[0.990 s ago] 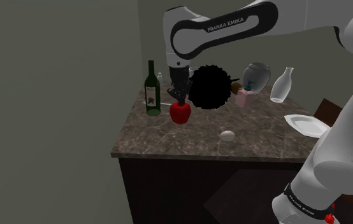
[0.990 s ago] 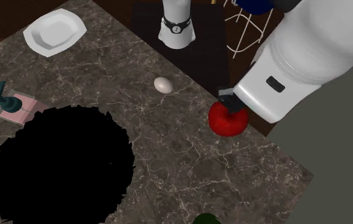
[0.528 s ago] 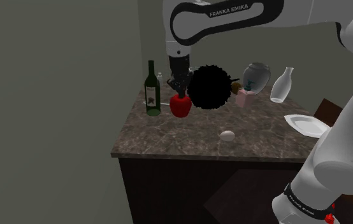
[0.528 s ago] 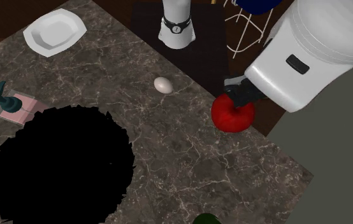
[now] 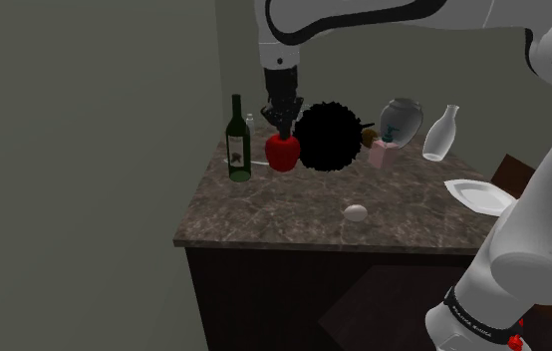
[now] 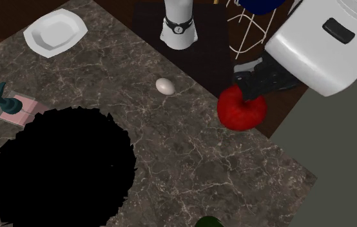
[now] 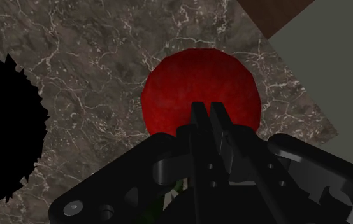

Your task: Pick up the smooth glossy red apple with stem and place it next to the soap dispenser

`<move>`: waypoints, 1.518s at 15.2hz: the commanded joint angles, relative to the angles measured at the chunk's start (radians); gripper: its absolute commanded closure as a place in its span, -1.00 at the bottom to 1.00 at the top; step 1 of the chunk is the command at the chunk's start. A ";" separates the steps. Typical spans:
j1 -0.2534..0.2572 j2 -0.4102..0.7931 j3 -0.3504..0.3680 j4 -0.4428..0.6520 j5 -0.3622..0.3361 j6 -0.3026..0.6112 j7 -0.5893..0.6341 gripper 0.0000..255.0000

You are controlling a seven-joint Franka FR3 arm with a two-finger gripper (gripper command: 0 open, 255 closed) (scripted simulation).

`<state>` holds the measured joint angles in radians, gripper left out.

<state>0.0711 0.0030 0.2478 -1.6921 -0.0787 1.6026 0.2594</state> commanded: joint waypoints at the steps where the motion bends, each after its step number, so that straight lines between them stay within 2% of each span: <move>1: 0.001 -0.002 0.001 0.027 0.001 -0.029 -0.001 1.00; 15: 0.008 0.053 0.007 0.277 -0.014 -0.227 -0.005 1.00; 23: -0.087 -0.134 -0.096 0.055 0.004 -0.172 -0.199 1.00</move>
<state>-0.0032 -0.1124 0.1679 -1.6083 -0.0740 1.4181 0.0901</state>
